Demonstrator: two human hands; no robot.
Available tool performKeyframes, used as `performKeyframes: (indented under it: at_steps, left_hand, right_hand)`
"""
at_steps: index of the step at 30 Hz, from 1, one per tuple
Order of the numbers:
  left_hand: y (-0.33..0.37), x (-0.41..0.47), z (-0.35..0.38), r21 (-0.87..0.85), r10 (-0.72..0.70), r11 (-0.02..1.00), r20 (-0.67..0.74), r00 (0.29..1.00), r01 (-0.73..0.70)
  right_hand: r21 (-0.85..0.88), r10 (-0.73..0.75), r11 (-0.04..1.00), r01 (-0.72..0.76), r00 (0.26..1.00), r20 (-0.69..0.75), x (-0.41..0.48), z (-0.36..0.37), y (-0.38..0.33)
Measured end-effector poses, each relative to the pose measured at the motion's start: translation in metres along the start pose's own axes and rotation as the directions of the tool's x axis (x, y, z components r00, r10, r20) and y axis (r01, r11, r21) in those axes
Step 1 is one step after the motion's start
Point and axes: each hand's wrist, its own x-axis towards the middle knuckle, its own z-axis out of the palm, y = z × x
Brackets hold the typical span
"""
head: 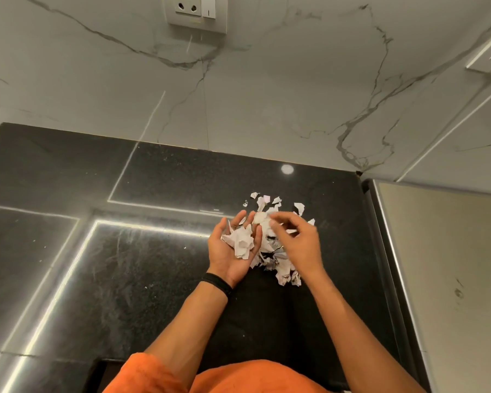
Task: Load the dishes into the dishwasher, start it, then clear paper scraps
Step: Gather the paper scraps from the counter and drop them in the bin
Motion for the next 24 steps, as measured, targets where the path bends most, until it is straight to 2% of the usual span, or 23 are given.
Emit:
performKeyframes:
  at_steps: [2, 4, 7, 12, 14, 16, 18, 19, 22, 24]
  left_hand:
    - [-0.001, 0.001, 0.0, -0.035, -0.011, 0.999, -0.006, 1.0, 0.011]
    - [-0.005, 0.003, 0.002, -0.05, -0.013, 0.999, -0.011, 1.0, 0.012]
    - [-0.009, 0.007, 0.005, -0.011, 0.01, 1.0, -0.019, 1.0, -0.01]
    - [-0.004, 0.011, 0.007, 0.013, 0.034, 0.999, -0.017, 0.999, -0.034]
    - [-0.001, 0.011, 0.006, 0.028, 0.037, 0.999, -0.015, 0.999, -0.036]
    - [0.001, 0.011, 0.005, 0.007, 0.029, 1.0, -0.013, 0.999, -0.029]
    - [0.003, 0.012, 0.003, -0.023, 0.023, 0.999, -0.022, 0.999, -0.023]
    - [0.004, 0.013, 0.002, -0.022, 0.022, 1.0, -0.031, 0.999, -0.022]
    - [0.005, 0.015, 0.001, -0.013, 0.029, 0.999, -0.049, 0.998, -0.03]
    - [0.006, 0.016, 0.002, -0.009, 0.033, 0.999, -0.055, 0.998, -0.033]
  right_hand:
    - [-0.034, 0.003, 0.999, -0.003, 1.0, 0.009, 0.013, -0.006, 0.001]
    - [-0.033, -0.04, 0.999, 0.043, 0.995, 0.096, 0.019, -0.001, -0.009]
    - [-0.026, -0.079, 0.996, 0.084, 0.985, 0.155, 0.013, 0.012, -0.017]
    - [-0.28, -0.104, 0.944, 0.177, 0.96, 0.259, 0.007, 0.02, -0.003]
    - [-0.202, -0.087, 0.97, 0.134, 0.97, 0.226, 0.011, 0.016, -0.004]
    - [-0.154, -0.065, 0.985, 0.079, 0.994, 0.09, 0.022, 0.005, -0.002]
    - [-0.258, -0.019, 0.966, 0.012, 0.999, -0.025, 0.037, -0.006, 0.007]
    - [-0.35, 0.018, 0.936, -0.029, 0.999, -0.033, 0.045, -0.011, 0.013]
    - [-0.619, 0.092, 0.785, -0.022, 0.992, 0.082, 0.059, -0.013, 0.033]
    - [-0.682, 0.071, 0.73, 0.046, 0.987, 0.142, 0.061, -0.006, 0.043]
